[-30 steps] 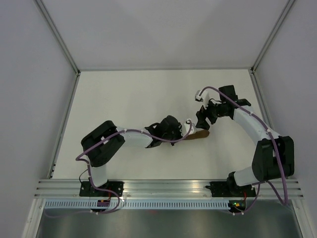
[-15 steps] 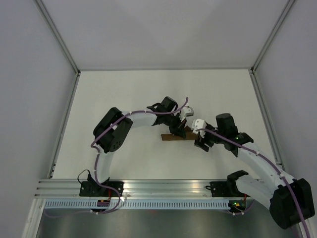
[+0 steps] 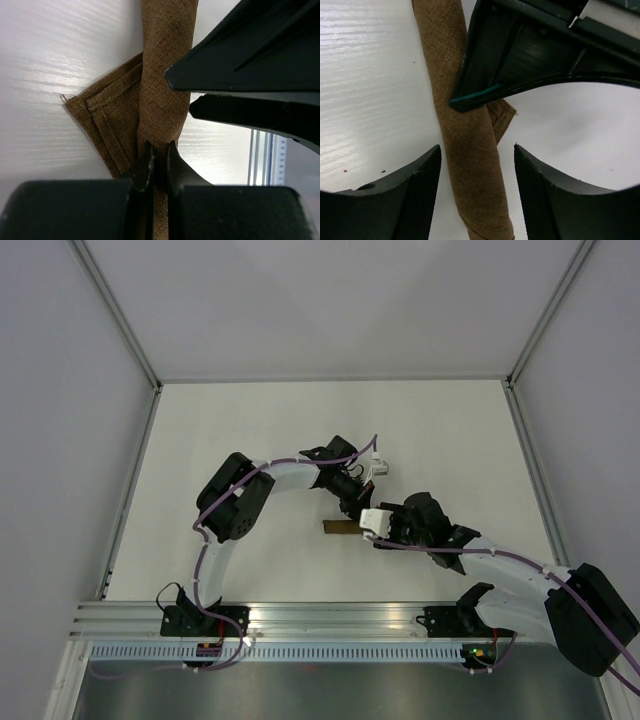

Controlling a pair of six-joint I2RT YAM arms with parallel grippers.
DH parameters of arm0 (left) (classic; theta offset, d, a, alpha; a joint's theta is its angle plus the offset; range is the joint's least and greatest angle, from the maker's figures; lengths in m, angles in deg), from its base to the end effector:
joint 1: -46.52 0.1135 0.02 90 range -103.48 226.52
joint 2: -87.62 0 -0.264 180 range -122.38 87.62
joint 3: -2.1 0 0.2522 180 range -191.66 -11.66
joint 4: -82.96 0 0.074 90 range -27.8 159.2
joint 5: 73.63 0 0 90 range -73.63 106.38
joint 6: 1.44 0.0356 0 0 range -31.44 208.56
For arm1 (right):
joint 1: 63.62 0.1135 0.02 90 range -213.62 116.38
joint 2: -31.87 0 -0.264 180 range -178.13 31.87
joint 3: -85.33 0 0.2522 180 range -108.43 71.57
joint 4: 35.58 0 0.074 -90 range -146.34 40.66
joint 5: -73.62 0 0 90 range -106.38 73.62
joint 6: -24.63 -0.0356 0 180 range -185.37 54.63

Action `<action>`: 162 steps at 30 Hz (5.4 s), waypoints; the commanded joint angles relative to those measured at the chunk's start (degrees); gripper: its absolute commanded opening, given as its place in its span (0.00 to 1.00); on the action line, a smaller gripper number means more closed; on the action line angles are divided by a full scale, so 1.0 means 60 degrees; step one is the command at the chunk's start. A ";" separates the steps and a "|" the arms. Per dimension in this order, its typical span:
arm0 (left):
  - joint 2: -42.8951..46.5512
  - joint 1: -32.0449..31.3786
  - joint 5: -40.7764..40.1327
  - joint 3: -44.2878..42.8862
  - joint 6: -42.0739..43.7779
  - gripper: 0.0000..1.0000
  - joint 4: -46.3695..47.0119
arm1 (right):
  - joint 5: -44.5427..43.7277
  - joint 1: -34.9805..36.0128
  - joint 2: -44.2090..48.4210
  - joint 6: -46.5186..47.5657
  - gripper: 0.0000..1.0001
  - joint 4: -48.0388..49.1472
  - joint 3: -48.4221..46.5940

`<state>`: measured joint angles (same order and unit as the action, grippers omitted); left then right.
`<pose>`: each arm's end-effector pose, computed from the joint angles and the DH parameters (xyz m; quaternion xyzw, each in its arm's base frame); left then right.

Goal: Fold the napkin, place the utensils inside, and roll it up
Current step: Roll the napkin with the utensil

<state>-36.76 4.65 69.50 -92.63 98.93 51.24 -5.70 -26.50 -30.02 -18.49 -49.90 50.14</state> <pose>0.3041 -0.3108 0.1229 0.4808 0.7295 -0.4771 0.0952 0.1580 0.1279 0.1615 -0.6350 0.6475 0.0493 0.4184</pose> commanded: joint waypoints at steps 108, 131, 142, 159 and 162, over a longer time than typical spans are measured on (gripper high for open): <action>0.3079 -0.5078 -1.2164 0.6083 0.3867 0.56 0.8222 | 0.4681 -0.2686 -1.0237 0.2325 0.15 -1.0249 -0.9011; 0.2478 -0.3555 -0.8180 0.4061 0.1993 0.08 0.3125 | 0.5340 -0.2979 -0.9580 0.1579 0.71 -1.0353 -0.9788; 0.2229 -0.3115 -0.7902 0.4017 0.0762 0.08 0.3051 | 0.4315 -0.4048 -0.6857 -0.2492 0.75 -0.6530 -0.9057; 0.1189 -0.2734 -0.8633 0.3169 -0.1477 0.10 0.2408 | 0.2953 -0.5615 -0.3749 -0.1016 0.39 -0.8270 -0.6099; 0.0955 -0.2719 -0.8809 0.2789 -0.2032 0.11 0.2144 | 0.2835 -0.5631 -0.3484 -0.0752 0.39 -0.8446 -0.5702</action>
<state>-24.61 -12.16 18.35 -76.94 94.69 78.41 13.55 -60.16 -53.38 -26.17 -97.46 14.51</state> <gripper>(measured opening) 0.261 0.389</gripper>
